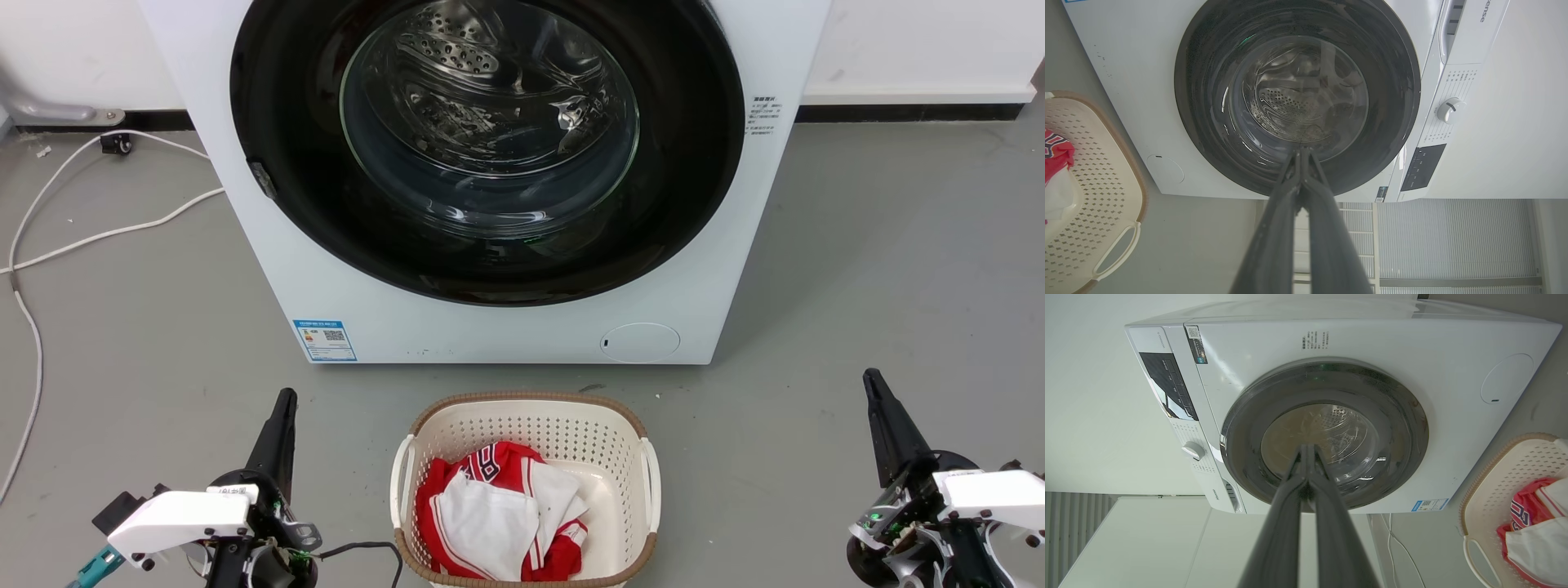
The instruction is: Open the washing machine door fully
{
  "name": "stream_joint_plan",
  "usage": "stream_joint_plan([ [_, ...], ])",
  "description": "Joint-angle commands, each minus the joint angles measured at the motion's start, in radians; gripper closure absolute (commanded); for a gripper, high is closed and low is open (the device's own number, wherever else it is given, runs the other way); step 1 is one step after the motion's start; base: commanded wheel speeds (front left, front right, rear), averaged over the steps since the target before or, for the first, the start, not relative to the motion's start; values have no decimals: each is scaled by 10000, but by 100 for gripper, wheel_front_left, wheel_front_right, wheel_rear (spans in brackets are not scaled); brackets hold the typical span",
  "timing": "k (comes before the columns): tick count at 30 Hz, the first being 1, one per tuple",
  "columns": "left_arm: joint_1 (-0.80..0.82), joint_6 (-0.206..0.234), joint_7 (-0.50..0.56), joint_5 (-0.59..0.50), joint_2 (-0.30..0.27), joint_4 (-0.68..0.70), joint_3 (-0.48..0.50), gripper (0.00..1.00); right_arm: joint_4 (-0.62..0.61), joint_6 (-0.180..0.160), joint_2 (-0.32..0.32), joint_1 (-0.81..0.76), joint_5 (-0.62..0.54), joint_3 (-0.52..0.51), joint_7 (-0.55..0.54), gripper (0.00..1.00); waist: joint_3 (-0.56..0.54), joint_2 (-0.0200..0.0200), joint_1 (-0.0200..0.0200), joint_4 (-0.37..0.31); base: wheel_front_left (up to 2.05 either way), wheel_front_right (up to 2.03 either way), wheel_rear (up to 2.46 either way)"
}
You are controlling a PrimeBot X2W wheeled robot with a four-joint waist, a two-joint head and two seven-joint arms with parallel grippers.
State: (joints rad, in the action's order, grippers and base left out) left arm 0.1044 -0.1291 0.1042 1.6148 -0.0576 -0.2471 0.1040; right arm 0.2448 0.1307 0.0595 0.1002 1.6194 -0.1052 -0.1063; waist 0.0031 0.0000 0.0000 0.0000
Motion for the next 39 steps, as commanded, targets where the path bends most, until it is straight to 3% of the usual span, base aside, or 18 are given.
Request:
stream_joint_plan([
  [1, 82, -28, 59, 10, 0, -12, 28, 100, 13, 0, -29, 142, -37, -17, -28, 100, 0, 0, 0, 0, 0, 0, 0],
  [7, 83, -28, 50, -4, 9, -12, 40, 100, 14, 0, -40, 144, -45, -28, -41, 100, 0, 0, 0, 0, 0, 0, 0],
  [8, 1, 0, 30, -3, 8, 1, 10, 0, -1, 0, -4, 2, -12, -13, -2, 0, 0, 0, 0, 0, 0, 0, 0],
  [24, -64, -3, -681, -441, 37, 571, -463, 0, -560, 0, -27, -218, -688, 202, 708, 0, 10, 0, 0, -6, 0, 0, 0],
  [31, -25, -5, -982, -1290, 39, 1086, -410, 0, -1081, 0, -33, -255, -2093, 362, 1009, 0, 25, 0, 0, -7, 0, 0, 0],
  [39, 24, -8, -1302, -3041, 42, 1622, -456, 0, -1645, 0, -40, -316, -4417, 602, 1327, 0, 42, 0, 0, -3, 0, 0, 0],
])
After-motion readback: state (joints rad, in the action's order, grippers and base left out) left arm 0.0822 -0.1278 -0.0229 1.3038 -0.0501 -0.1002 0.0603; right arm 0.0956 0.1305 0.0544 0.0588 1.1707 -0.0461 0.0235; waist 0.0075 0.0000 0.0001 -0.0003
